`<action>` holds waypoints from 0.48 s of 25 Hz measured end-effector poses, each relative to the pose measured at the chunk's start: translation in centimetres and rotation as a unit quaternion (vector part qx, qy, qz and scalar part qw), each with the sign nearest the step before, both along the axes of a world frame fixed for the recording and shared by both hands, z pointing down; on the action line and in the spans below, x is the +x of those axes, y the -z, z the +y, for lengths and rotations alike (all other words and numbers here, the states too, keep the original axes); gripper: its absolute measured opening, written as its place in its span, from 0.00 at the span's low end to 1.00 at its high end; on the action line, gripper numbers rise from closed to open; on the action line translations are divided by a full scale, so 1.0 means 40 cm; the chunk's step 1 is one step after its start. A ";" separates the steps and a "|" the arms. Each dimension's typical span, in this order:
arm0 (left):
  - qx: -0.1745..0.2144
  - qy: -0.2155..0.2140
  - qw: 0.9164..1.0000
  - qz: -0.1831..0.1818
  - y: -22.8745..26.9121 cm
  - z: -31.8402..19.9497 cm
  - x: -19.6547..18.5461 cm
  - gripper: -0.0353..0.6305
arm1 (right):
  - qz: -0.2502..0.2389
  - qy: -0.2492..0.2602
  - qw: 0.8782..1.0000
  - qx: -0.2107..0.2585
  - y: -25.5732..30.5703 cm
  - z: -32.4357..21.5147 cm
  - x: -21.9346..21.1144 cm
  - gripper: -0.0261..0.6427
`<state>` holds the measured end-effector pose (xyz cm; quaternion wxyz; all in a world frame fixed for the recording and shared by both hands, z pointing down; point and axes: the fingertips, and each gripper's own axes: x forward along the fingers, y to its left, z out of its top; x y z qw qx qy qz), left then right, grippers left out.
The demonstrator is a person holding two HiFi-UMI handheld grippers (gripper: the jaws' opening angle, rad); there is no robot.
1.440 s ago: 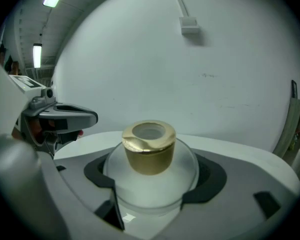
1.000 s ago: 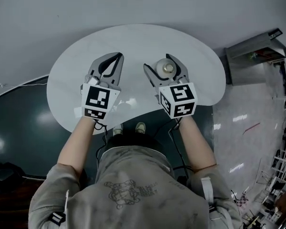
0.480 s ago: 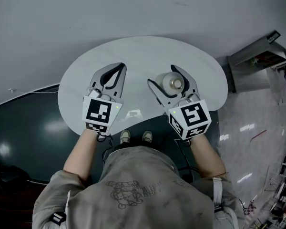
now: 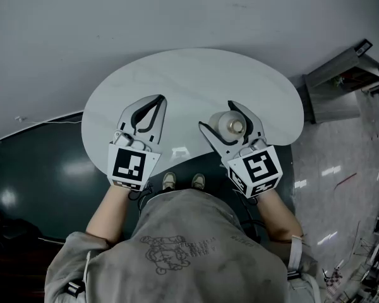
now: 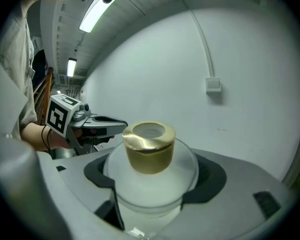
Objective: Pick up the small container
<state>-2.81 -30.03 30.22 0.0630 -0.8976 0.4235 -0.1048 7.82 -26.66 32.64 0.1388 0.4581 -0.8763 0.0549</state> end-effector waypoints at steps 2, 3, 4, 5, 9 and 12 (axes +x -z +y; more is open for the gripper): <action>0.001 -0.001 1.000 -0.002 -0.003 0.018 0.001 0.08 | 0.001 0.001 1.000 -0.006 -0.010 0.018 -0.001 0.55; -0.001 -0.002 1.000 -0.002 -0.006 0.025 0.002 0.08 | 0.001 0.001 1.000 -0.008 -0.015 0.026 -0.001 0.55; -0.004 -0.002 1.000 -0.002 -0.012 0.031 0.002 0.08 | 0.001 0.000 1.000 -0.011 -0.021 0.033 0.001 0.55; -0.007 -0.002 1.000 -0.002 -0.018 0.037 0.002 0.08 | 0.001 -0.003 1.000 -0.014 -0.027 0.039 0.003 0.55; -0.017 -0.001 1.000 -0.006 -0.047 0.053 -0.001 0.08 | 0.001 -0.008 1.000 -0.024 -0.047 0.056 0.007 0.55; -0.026 0.002 1.000 -0.012 -0.067 0.059 -0.003 0.08 | 0.003 -0.010 1.000 -0.028 -0.057 0.065 0.008 0.55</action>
